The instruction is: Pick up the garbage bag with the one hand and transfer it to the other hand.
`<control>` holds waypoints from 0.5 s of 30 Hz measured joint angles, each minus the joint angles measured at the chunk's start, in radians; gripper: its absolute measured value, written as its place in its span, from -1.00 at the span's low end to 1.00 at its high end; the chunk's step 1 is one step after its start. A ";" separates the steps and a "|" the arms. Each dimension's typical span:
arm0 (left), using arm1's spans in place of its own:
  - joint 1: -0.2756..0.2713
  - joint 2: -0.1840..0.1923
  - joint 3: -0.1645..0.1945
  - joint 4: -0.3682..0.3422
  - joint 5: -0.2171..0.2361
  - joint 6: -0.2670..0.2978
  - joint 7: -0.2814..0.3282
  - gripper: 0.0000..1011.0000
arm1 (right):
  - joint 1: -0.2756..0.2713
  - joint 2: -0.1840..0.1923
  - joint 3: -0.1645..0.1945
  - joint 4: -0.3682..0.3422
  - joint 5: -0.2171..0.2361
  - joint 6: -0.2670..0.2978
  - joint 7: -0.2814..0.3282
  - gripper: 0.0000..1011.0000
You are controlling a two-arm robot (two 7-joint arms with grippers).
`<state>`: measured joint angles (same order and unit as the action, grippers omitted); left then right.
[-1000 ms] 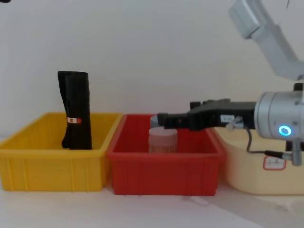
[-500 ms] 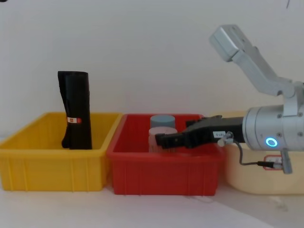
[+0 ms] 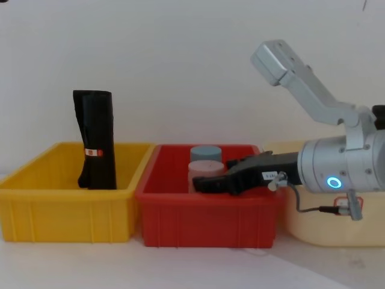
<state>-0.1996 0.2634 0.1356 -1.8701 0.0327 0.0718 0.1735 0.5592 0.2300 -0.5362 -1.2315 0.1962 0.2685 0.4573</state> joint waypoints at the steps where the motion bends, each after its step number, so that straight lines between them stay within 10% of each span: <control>1: 0.000 0.000 0.000 0.000 0.000 0.000 0.000 0.98 | 0.002 0.000 -0.001 0.001 -0.001 0.000 0.001 0.73; 15: 0.000 0.000 0.000 0.000 0.000 0.000 0.000 0.98 | 0.019 -0.005 -0.021 0.006 -0.025 0.020 0.010 0.29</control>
<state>-0.1996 0.2635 0.1352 -1.8703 0.0327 0.0718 0.1736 0.5781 0.2246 -0.5575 -1.2250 0.1713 0.2885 0.4669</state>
